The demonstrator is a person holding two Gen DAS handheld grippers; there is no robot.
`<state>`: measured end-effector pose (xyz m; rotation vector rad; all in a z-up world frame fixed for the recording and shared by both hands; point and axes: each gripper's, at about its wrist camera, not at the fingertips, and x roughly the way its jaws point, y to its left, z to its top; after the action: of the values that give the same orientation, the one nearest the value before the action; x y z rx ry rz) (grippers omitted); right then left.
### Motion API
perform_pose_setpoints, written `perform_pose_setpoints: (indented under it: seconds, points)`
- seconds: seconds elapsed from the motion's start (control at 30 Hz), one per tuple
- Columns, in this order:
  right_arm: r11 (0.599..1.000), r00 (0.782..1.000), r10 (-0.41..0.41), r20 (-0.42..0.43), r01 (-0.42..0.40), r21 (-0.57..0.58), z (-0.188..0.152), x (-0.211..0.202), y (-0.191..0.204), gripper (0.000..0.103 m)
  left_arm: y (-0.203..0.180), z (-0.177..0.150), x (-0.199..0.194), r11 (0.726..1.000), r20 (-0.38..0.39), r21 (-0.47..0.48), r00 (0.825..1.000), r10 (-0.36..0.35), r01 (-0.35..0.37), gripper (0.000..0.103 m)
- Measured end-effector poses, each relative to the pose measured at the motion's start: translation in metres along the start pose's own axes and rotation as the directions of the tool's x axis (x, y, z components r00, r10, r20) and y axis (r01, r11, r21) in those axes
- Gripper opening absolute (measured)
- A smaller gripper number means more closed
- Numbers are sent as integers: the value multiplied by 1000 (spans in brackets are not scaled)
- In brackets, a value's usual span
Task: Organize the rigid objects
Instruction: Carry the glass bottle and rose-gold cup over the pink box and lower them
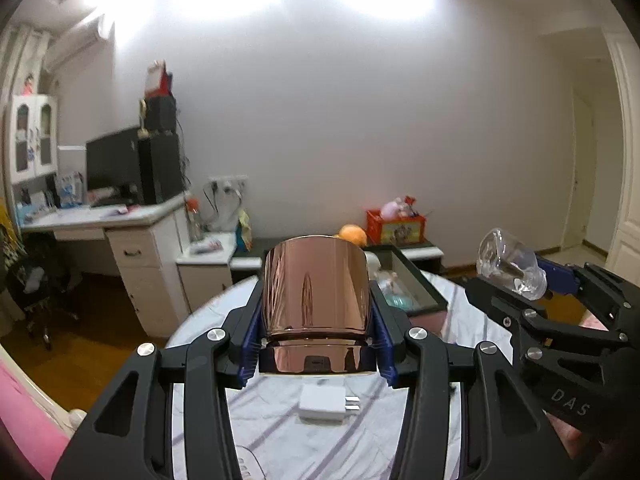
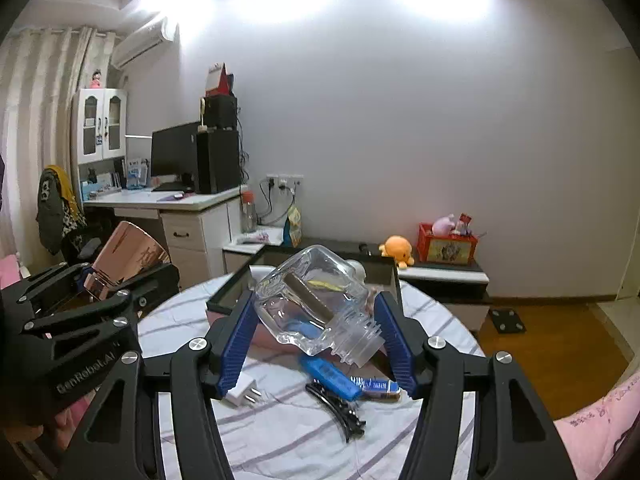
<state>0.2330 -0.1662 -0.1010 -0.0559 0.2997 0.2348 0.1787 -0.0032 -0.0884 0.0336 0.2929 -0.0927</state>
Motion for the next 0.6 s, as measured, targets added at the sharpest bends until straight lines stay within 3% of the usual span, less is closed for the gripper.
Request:
perform_pose_setpoints:
  seconds: [0.3, 0.6]
  points:
    - [1000, 998, 17, 55, -16, -17, 15, -4, 6, 61, -2, 14, -10, 998, 63, 37, 997, 45, -48, 47]
    - [1000, 998, 19, 59, -18, -20, 23, 14, 2, 62, -11, 28, 17, 996, 77, 72, 996, 53, -58, 47]
